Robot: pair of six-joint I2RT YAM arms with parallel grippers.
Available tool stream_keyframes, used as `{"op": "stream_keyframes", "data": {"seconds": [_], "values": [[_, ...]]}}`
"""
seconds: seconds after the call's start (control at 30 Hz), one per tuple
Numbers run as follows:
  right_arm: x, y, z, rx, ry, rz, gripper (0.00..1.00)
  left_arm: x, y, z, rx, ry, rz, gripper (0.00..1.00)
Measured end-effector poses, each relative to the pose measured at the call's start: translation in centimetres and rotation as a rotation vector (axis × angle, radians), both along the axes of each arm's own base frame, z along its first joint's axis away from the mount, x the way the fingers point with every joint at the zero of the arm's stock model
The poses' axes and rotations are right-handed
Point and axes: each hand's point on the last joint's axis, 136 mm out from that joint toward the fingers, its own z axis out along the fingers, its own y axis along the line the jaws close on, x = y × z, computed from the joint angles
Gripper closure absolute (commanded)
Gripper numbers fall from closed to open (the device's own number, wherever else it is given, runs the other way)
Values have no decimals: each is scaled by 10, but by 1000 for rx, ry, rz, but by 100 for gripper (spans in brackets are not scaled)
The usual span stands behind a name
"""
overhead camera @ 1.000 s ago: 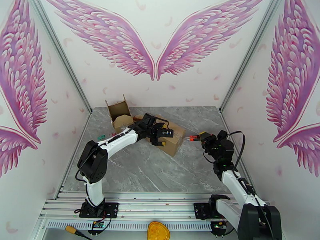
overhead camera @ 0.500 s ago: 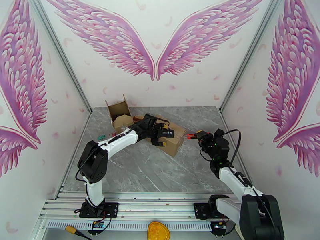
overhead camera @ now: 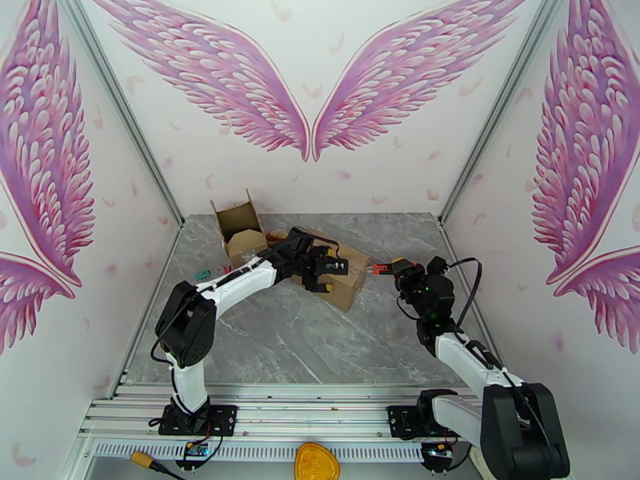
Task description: Unpack the express box
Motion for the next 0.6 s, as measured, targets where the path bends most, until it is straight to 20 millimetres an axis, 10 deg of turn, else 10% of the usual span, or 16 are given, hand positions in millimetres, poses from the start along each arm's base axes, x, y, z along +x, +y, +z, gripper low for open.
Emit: {"op": "stream_keyframes", "data": {"seconds": [0.6], "values": [[17,24,-11,78,-19,11,100,6,-1,-1,-3,4,31,17]]}}
